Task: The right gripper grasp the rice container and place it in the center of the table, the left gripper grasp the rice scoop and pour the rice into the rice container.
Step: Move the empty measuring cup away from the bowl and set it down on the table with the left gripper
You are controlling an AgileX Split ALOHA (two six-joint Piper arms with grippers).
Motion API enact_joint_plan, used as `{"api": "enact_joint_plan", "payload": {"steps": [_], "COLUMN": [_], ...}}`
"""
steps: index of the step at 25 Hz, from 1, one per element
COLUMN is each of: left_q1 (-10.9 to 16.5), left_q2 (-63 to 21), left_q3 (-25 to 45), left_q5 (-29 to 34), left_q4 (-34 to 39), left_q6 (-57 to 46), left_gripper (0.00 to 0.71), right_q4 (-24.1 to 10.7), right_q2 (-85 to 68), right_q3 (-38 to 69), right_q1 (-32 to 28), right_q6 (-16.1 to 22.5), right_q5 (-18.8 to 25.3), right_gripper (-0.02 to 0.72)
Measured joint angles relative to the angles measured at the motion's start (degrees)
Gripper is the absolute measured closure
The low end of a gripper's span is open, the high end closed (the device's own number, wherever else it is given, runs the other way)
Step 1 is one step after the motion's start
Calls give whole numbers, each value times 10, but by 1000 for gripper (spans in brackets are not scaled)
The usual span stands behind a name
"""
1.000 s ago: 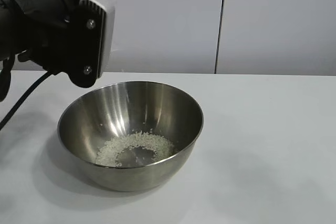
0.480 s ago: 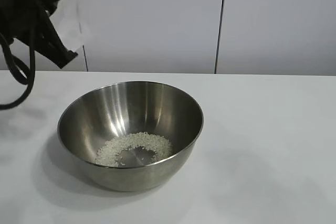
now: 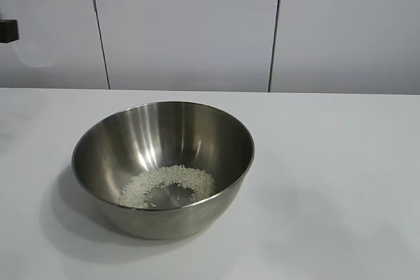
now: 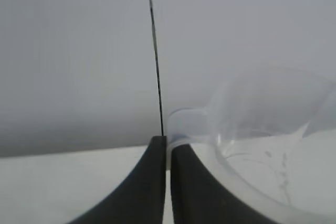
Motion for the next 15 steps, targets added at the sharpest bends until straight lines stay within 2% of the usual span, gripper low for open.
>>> {"api": "enact_joint_plan", "payload": {"steps": [2,6,11,15], "left_q1": [34,67,70,70], "left_q2": [16,82,189,246], "left_q3": [16,38,44,44], "left_q5": [-9,-67,-146,-151], "left_q4": [38,89,99,99], "left_q6": [-32,-44,-2,47], "left_gripper": [700,700,700,700], "right_q4": [0,0,1,1], "right_q2": [0,0,0,0], "right_q3": [0,0,0,0], "right_q1": [0,0,0,0], "right_q6": [0,0,0,0], "right_q5": [0,0,0,0], "right_gripper": [295,295,295,295]}}
